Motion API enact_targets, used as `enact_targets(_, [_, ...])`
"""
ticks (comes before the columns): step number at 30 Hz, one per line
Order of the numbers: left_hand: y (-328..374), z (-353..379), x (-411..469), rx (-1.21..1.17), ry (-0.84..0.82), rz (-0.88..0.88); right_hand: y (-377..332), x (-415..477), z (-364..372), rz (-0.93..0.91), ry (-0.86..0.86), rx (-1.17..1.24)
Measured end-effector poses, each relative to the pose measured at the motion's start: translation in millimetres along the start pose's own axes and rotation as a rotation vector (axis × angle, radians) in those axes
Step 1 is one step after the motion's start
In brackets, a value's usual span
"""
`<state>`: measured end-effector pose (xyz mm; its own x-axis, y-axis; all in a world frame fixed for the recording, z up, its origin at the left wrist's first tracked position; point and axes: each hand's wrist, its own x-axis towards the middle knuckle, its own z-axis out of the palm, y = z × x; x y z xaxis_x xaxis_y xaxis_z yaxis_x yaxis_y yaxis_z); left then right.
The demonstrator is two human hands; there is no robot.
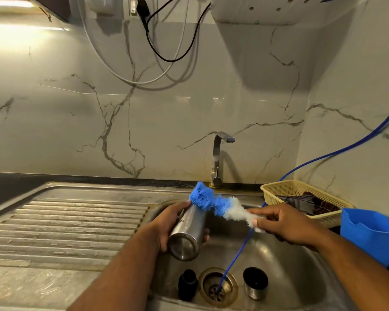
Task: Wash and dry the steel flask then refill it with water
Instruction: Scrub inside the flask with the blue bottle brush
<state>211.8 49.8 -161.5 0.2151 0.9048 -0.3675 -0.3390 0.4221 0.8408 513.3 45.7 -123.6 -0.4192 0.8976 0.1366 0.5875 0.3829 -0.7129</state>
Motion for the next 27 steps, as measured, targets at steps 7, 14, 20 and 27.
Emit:
enact_targets(7, [-0.6, -4.9, 8.7, 0.051, 0.109, 0.026, -2.2, -2.2, -3.3, 0.021, -0.044, -0.005])
enact_targets(14, [-0.7, -0.9, 3.5, 0.042, 0.072, 0.077, -3.0, -9.0, -9.7, 0.042, -0.114, 0.070])
enact_targets(20, [0.7, 6.1, -0.6, 0.050, 0.053, 0.075, -1.7, 0.1, -2.3, -0.035, 0.075, -0.001])
enact_targets(27, [0.0, 3.0, -0.4, 0.097, 0.095, 0.101, -5.8, -3.8, -6.5, -0.011, -0.083, 0.026])
